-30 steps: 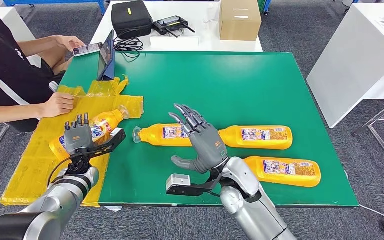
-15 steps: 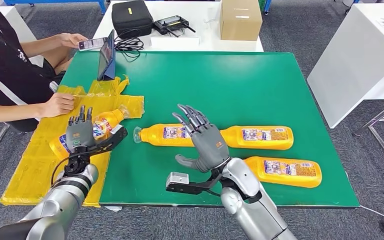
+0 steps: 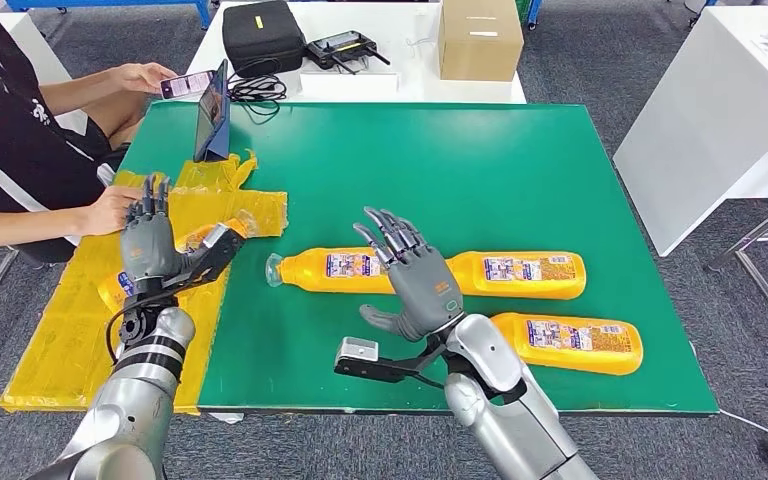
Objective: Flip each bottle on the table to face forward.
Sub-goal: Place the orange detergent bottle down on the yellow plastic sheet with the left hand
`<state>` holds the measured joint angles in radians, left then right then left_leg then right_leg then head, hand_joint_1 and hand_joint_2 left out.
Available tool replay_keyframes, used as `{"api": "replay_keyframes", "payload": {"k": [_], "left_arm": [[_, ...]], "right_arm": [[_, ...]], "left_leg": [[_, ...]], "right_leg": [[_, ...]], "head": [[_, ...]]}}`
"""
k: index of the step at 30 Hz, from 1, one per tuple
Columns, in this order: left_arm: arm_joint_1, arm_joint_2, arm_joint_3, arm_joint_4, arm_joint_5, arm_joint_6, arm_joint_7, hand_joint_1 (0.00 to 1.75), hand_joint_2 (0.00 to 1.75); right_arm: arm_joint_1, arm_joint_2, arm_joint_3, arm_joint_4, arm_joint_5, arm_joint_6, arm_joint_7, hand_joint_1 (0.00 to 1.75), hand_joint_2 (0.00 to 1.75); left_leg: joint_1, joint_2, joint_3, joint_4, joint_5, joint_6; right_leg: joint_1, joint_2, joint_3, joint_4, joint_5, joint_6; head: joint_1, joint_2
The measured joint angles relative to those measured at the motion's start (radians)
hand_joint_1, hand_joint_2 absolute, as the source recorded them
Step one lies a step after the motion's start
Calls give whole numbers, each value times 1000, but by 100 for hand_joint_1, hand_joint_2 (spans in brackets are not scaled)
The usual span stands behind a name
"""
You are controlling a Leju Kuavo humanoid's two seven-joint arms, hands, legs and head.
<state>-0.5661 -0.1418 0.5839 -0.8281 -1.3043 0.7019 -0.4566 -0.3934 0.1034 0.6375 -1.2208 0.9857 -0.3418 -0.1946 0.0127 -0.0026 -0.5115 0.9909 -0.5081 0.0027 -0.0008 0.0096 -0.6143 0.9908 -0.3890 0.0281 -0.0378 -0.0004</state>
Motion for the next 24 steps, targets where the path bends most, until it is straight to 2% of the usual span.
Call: {"api": "replay_keyframes", "payload": {"k": [3,5,7,8,10,12,15,24], "left_arm": [[0,-7,14,-10,3,0,-7,0,175],[-1,-28,53,-36,11,0,-22,0,175],[-11,-54,112,-58,76,0,-95,0,175],[-20,-65,126,-58,179,-9,-140,0,175],[-7,-82,28,-100,553,-143,-157,0,175],[26,-91,-127,-168,828,-278,-112,0,175],[46,-97,-218,-220,872,-296,-101,0,175],[106,-114,-378,-355,1029,-402,-107,0,175]], "right_arm": [[-1,0,-1,1,1,0,0,0,175],[-3,0,-3,6,2,0,3,0,175],[-5,0,-8,16,11,0,11,0,175],[-8,1,-16,25,17,2,17,0,175],[-76,7,-43,127,28,55,39,0,175],[-166,19,-66,255,34,108,54,0,175],[-219,33,-77,343,34,111,52,0,175],[-314,63,-108,548,3,139,58,0,175]], "left_leg": [[0,0,0,0,0,0],[0,0,0,0,0,0],[1,0,0,0,0,0],[1,0,0,0,0,0],[0,0,0,0,0,0],[0,-1,0,0,1,0],[0,-1,0,0,1,0],[0,-1,-1,0,0,0]], "right_leg": [[0,0,0,0,0,0],[0,0,0,0,0,0],[0,0,0,0,0,0],[0,0,0,0,0,0],[0,0,0,0,0,0],[0,0,0,0,0,0],[-1,0,0,0,0,0],[0,0,0,0,0,0]], "head": [[0,0],[0,0],[0,0],[0,0],[0,0],[0,0],[0,0],[0,0]]}}
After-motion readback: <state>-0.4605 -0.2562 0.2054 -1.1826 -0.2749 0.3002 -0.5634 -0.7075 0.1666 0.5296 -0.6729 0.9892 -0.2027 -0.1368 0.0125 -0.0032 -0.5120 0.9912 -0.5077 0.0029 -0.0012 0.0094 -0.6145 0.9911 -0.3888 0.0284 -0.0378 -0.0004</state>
